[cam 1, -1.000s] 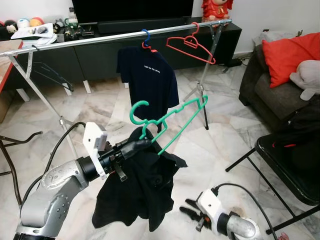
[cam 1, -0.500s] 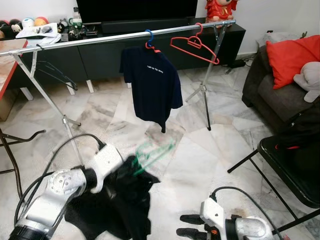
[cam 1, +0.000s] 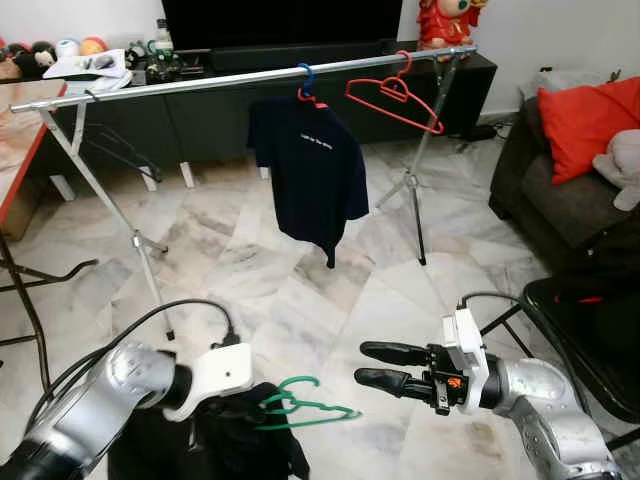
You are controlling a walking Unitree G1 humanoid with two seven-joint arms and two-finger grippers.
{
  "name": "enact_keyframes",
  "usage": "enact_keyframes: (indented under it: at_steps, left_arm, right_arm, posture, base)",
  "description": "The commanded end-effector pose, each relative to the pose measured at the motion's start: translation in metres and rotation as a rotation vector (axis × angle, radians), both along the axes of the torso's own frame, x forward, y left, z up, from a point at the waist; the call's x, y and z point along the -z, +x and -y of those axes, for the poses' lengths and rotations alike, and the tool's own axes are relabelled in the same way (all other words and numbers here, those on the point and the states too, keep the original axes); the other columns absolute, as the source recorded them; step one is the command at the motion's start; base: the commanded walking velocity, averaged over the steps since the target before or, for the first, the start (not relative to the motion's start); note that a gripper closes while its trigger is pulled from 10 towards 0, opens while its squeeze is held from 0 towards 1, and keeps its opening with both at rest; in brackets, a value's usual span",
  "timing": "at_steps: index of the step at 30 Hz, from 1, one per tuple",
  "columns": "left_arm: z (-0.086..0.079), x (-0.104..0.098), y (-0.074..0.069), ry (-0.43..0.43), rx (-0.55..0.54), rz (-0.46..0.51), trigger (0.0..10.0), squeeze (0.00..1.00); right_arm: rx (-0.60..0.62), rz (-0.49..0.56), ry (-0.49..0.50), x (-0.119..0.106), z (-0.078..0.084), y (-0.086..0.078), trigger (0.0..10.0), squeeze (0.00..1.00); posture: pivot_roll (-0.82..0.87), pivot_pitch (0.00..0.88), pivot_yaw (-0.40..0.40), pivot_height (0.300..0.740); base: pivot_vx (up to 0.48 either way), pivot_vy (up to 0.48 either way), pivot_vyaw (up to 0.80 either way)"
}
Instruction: Hang hanger
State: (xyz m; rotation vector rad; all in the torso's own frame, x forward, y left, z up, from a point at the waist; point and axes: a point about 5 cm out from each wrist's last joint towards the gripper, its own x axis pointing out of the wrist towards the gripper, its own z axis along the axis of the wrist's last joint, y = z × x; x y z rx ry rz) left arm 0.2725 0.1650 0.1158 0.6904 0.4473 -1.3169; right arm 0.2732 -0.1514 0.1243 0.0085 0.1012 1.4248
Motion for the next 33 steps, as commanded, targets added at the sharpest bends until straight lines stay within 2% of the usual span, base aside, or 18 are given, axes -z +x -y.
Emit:
enact_keyframes:
  at_steps: [1, 2, 4, 5, 7, 9, 11, 12, 14, 20, 23, 31, 33]
  left_arm:
    - [0.009, -0.008, 0.007, -0.035, 0.015, 0.006, 10.0, 0.0]
    - [0.009, -0.008, 0.007, -0.035, 0.015, 0.006, 10.0, 0.0]
    - [0.024, -0.024, 0.015, -0.1, 0.058, 0.018, 10.0, 0.0]
    - [0.024, -0.024, 0.015, -0.1, 0.058, 0.018, 10.0, 0.0]
    - [0.027, -0.031, 0.019, -0.102, 0.085, 0.03, 10.0, 0.0]
    - [0.031, -0.036, 0.023, -0.093, 0.106, 0.054, 10.0, 0.0]
    - [0.034, -0.039, 0.024, -0.093, 0.119, 0.056, 10.0, 0.0]
    - [0.035, -0.04, 0.024, -0.095, 0.125, 0.053, 10.0, 0.0]
    - [0.038, -0.042, 0.022, -0.097, 0.142, 0.051, 10.0, 0.0]
    - [0.039, -0.043, 0.021, -0.099, 0.148, 0.048, 10.0, 0.0]
    - [0.041, -0.042, 0.019, -0.109, 0.148, 0.046, 10.0, 0.0]
    - [0.04, -0.039, 0.018, -0.11, 0.137, 0.04, 10.0, 0.0]
    - [0.038, -0.038, 0.019, -0.105, 0.127, 0.037, 10.0, 0.0]
  right_arm:
    - [-0.056, -0.038, -0.077, 0.014, -0.002, -0.006, 10.0, 0.0]
    - [-0.056, -0.038, -0.077, 0.014, -0.002, -0.006, 10.0, 0.0]
    - [-0.079, -0.06, -0.144, 0.026, -0.004, -0.006, 10.0, 0.0]
    - [-0.079, -0.06, -0.144, 0.026, -0.004, -0.006, 10.0, 0.0]
    - [-0.074, -0.043, -0.211, 0.032, -0.005, -0.005, 10.0, 0.0]
    - [0.046, 0.027, -0.311, 0.042, -0.004, 0.006, 10.0, 0.0]
    - [0.162, 0.094, -0.34, 0.043, -0.002, 0.017, 10.0, 0.0]
    - [0.198, 0.122, -0.337, 0.042, -0.002, 0.02, 10.0, 0.0]
    - [0.257, 0.128, -0.264, 0.035, -0.001, 0.025, 10.0, 0.0]
    - [0.267, 0.165, -0.192, 0.026, 0.001, 0.024, 10.0, 0.0]
    - [0.244, 0.174, -0.138, 0.021, 0.004, 0.022, 10.0, 0.0]
    - [0.205, 0.181, -0.123, 0.014, 0.01, 0.015, 10.0, 0.0]
    - [0.134, 0.146, -0.111, 0.011, 0.011, 0.002, 10.0, 0.0]
  posture:
    - [-0.02, 0.072, 0.022, 0.721]
    - [-0.02, 0.072, 0.022, 0.721]
    - [-0.02, 0.068, 0.026, 0.721]
    - [-0.02, 0.068, 0.026, 0.721]
    - [-0.02, 0.069, 0.027, 0.721]
    - [-0.02, 0.063, 0.034, 0.721]
    - [-0.02, 0.062, 0.036, 0.721]
    - [-0.02, 0.062, 0.036, 0.721]
    - [-0.02, 0.064, 0.038, 0.721]
    - [-0.02, 0.068, 0.028, 0.721]
    - [-0.02, 0.072, 0.021, 0.721]
    - [-0.03, 0.075, 0.015, 0.721]
    - [-0.03, 0.075, 0.014, 0.721]
  base:
    - [0.0, 0.0, 0.0]
    - [0.0, 0.0, 0.0]
    - [0.0, 0.0, 0.0]
    - [0.0, 0.0, 0.0]
    - [0.0, 0.0, 0.0]
    - [0.0, 0.0, 0.0]
    - [0.0, 0.0, 0.0]
    - [0.0, 0.0, 0.0]
    - [0.0, 0.0, 0.0]
    - [0.0, 0.0, 0.0]
    - [0.0, 0.0, 0.0]
    - [0.0, 0.0, 0.0]
    - [0.0, 0.0, 0.0]
